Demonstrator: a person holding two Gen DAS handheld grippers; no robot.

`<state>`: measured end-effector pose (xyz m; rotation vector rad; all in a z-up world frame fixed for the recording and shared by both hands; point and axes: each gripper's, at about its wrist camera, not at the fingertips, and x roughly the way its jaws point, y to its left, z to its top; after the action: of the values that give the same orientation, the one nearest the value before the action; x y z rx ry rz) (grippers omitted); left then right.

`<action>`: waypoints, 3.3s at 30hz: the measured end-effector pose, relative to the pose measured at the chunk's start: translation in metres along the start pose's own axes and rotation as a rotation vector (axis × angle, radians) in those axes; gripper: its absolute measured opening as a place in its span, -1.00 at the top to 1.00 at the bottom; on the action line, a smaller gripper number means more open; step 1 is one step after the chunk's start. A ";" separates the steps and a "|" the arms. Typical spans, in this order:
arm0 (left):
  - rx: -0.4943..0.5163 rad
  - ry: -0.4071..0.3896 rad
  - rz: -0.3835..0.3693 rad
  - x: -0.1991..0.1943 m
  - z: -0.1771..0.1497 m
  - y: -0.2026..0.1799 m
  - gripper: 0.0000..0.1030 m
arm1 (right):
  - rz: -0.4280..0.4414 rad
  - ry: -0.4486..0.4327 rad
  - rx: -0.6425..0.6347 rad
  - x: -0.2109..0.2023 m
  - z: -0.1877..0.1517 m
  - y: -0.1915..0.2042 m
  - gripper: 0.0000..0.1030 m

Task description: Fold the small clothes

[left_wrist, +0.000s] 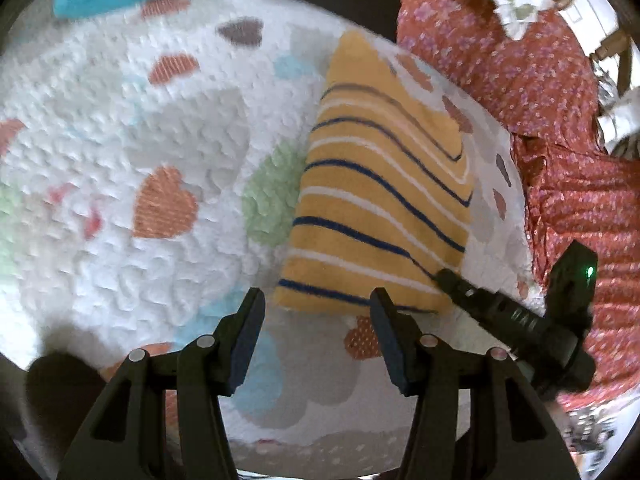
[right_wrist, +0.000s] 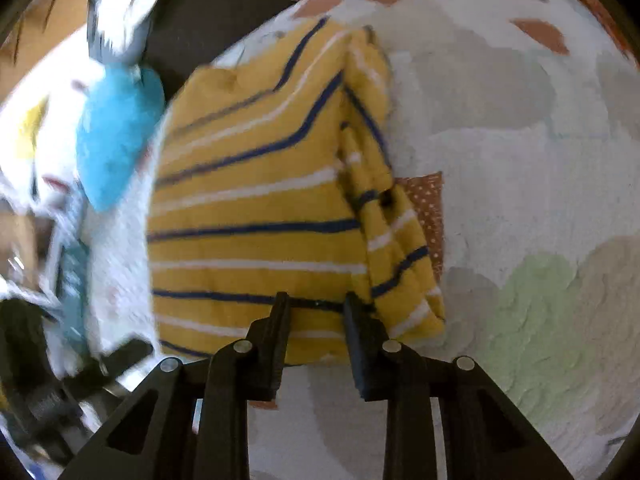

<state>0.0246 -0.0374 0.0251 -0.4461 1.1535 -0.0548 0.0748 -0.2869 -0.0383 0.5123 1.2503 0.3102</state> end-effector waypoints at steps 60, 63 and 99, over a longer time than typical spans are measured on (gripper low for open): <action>0.154 -0.228 0.280 -0.087 -0.083 -0.048 -1.00 | -0.411 -0.137 -0.269 -0.072 -0.132 0.054 -0.44; 0.167 -0.197 0.288 -0.076 -0.080 -0.052 -1.00 | -0.424 -0.129 -0.257 -0.068 -0.126 0.047 -0.45; 0.136 0.003 0.287 -0.016 -0.069 -0.047 -1.00 | -0.475 -0.085 -0.255 -0.035 -0.108 0.023 -0.46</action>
<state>-0.0351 -0.0971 0.0334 -0.1580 1.1988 0.1150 -0.0373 -0.2633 -0.0221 0.0023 1.1889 0.0421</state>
